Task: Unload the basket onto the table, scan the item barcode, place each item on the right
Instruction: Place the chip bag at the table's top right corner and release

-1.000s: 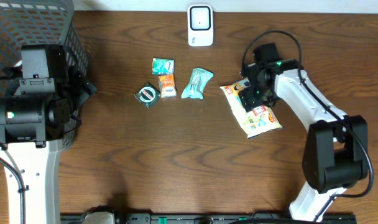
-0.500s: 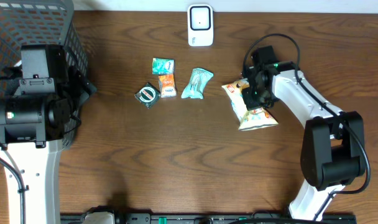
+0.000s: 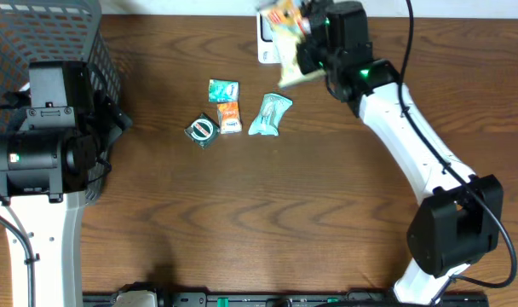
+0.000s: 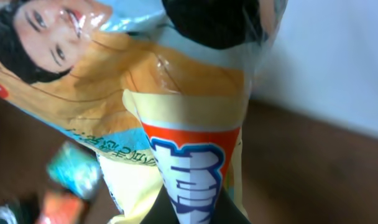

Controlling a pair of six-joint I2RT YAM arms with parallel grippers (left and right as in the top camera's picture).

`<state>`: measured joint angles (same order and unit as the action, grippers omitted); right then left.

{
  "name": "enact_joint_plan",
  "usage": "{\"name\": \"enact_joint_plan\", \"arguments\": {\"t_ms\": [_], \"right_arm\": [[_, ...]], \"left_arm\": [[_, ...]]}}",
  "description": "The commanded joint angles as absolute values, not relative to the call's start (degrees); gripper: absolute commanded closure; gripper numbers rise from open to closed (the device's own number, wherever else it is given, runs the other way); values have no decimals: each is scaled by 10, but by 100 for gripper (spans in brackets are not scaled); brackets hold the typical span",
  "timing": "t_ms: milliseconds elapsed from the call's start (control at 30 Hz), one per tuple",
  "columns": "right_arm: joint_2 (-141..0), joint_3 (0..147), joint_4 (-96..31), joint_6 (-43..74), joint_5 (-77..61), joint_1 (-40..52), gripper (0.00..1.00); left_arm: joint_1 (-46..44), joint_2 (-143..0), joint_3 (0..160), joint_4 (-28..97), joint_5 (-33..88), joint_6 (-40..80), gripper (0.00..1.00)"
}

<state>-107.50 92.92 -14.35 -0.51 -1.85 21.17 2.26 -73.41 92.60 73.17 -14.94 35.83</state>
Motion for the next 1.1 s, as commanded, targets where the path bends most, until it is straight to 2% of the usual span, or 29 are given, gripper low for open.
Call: {"name": "enact_joint_plan", "arguments": {"t_ms": [0,200,300,400,800,1067], "right_arm": [[-1106,966,-115,19,-27,218,99],[-1247,1176,-144,14,-40,217,99],[-1309,1240,-105,10,1,217,99],[-1349,1250,-48,10,27,216,99],[-1388,1248,-67,12,27,202,99],[-1372,1248,-84,12,31,152,99]], "left_arm": [[27,-734,929,733,-155,361,2],[27,-734,929,733,-155,361,2],[27,-734,929,733,-155,361,2],[27,-734,929,733,-155,361,3],[27,-734,929,733,-155,361,2],[27,-734,929,733,-155,361,2]]}}
